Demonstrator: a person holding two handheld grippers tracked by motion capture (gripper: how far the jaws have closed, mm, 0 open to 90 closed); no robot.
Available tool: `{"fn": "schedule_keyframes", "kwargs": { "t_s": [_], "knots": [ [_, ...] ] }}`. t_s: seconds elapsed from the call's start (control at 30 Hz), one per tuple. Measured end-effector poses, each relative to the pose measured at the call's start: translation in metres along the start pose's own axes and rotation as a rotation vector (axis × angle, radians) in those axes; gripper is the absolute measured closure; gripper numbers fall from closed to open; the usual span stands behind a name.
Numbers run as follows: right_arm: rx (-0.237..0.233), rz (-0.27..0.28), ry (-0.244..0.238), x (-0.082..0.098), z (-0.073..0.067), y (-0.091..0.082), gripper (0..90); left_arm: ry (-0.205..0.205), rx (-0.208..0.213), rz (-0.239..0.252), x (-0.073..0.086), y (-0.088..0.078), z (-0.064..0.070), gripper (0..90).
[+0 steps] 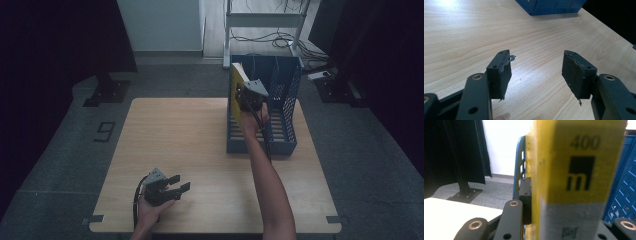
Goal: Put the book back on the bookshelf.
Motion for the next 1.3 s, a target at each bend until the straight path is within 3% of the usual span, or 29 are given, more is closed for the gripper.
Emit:
{"fn": "schedule_keyframes", "kwargs": {
  "t_s": [0.97, 1.3],
  "knots": [
    [0.011, -0.043, 0.015, 0.039, 0.000, 0.017, 74.1, -0.007, -0.011, -0.008, 0.003, 0.001, -0.005, 40.4],
    [0.011, -0.049, 0.010, 0.048, 0.000, 0.014, 73.9, -0.013, -0.015, -0.007, 0.003, 0.000, -0.007, 40.3]
  ]
}}
Point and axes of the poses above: each handheld gripper's, and its own axes: y roughly forward along the jaws, x roughly out of its underside, z roughly to its right, the point moved 8 cm from there along y, roughly forward along the jaws, and after that the axes turned 10 degrees about -x, right-handed, at the moved point
